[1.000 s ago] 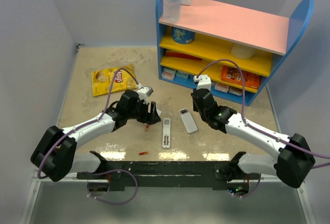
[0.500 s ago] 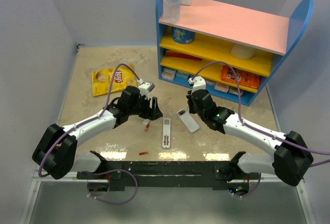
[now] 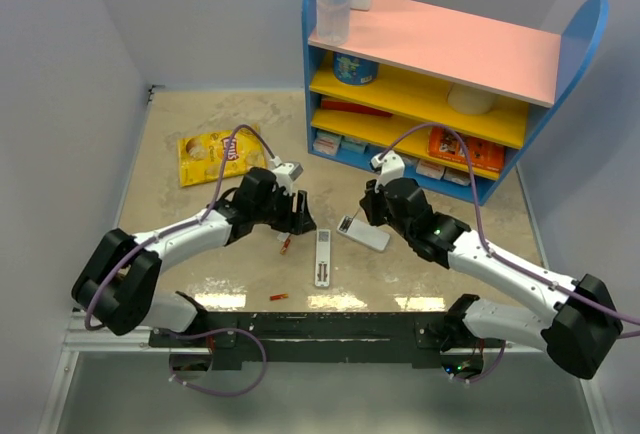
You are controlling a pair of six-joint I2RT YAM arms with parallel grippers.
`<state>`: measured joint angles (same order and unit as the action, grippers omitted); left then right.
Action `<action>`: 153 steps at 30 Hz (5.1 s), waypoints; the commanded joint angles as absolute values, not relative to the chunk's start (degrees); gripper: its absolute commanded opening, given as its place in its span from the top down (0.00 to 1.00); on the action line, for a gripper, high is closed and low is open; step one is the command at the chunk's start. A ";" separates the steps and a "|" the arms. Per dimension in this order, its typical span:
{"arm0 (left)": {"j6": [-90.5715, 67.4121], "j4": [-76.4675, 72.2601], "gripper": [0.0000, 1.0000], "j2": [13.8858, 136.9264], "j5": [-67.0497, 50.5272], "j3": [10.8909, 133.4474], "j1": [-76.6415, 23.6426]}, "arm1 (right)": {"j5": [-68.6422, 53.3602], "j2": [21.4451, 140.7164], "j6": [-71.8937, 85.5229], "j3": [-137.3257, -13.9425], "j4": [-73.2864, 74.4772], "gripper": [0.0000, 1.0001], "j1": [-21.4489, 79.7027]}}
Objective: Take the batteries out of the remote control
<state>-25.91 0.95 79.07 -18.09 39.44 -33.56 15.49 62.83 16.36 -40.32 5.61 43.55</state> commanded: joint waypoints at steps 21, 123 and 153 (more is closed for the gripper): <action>-27.77 -3.61 0.38 83.32 -23.64 45.09 -32.78 | 17.32 68.99 13.45 -43.59 0.26 1.00 43.51; -35.51 -6.33 0.68 108.19 -28.57 57.22 -34.19 | 11.33 60.21 25.30 -26.65 -6.15 1.00 42.63; -33.40 -2.37 0.75 111.01 -25.75 58.89 -34.19 | 15.21 52.03 40.69 -13.36 -15.47 1.00 40.96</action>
<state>-35.31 -4.34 109.58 -27.88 57.82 -34.50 13.85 51.94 39.07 -15.31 -17.30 41.76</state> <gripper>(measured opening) 0.251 0.136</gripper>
